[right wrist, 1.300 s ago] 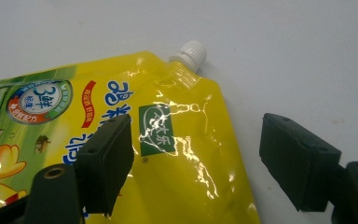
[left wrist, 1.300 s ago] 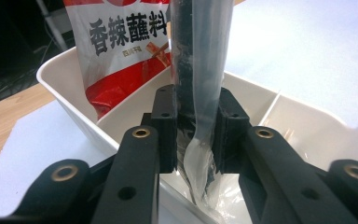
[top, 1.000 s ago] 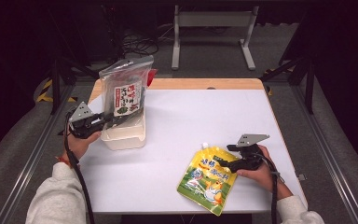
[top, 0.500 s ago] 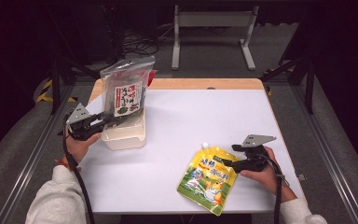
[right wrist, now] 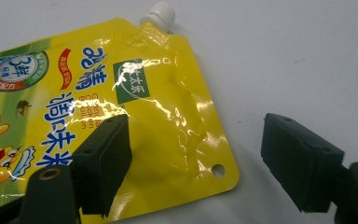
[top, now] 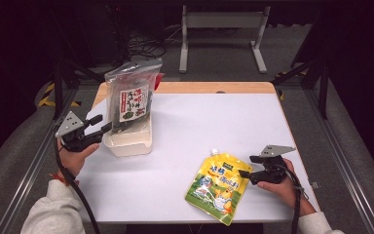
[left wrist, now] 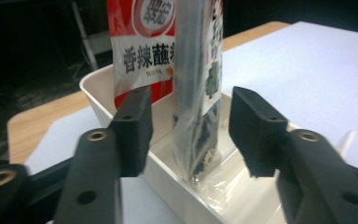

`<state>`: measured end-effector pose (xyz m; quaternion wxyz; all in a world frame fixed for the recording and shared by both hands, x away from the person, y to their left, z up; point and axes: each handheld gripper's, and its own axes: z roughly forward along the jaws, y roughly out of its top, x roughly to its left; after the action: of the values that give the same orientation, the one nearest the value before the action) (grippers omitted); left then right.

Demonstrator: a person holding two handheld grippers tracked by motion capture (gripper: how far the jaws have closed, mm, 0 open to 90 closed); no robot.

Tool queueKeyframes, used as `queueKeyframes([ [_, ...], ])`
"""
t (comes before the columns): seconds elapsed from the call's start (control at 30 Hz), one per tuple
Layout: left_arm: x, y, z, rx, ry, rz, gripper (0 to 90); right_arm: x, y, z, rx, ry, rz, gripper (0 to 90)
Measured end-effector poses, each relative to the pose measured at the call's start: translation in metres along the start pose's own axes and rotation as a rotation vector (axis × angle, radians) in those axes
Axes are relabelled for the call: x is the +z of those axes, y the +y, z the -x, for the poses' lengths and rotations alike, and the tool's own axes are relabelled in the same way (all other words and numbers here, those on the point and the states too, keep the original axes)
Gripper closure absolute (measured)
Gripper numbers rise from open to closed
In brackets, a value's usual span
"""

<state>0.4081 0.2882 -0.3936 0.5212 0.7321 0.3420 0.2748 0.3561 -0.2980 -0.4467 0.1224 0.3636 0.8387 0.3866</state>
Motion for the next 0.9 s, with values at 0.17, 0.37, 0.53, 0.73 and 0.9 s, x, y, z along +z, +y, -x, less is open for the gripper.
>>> queueKeyframes([
  [0.17, -0.019, 0.001, 0.027, 0.007, -0.013, 0.018, 45.8, 0.000, -0.002, 0.001, 0.014, 0.017, -0.003, 23.7],
  [0.37, -0.031, -0.013, 0.061, -0.005, -0.091, -0.002, 36.6, -0.001, -0.005, 0.001, 0.031, 0.038, -0.001, 23.1],
  [0.53, -0.022, -0.031, 0.094, 0.029, -0.180, -0.082, 29.2, -0.004, -0.008, 0.001, 0.039, 0.026, -0.003, 22.7],
  [0.73, 0.001, -0.045, 0.126, 0.083, -0.294, -0.214, 19.9, -0.011, -0.012, -0.001, 0.055, -0.006, 0.005, 22.1],
  [0.9, 0.014, -0.049, 0.142, 0.077, -0.402, -0.288, 14.9, -0.009, -0.018, -0.003, 0.088, 0.018, -0.001, 20.4],
])
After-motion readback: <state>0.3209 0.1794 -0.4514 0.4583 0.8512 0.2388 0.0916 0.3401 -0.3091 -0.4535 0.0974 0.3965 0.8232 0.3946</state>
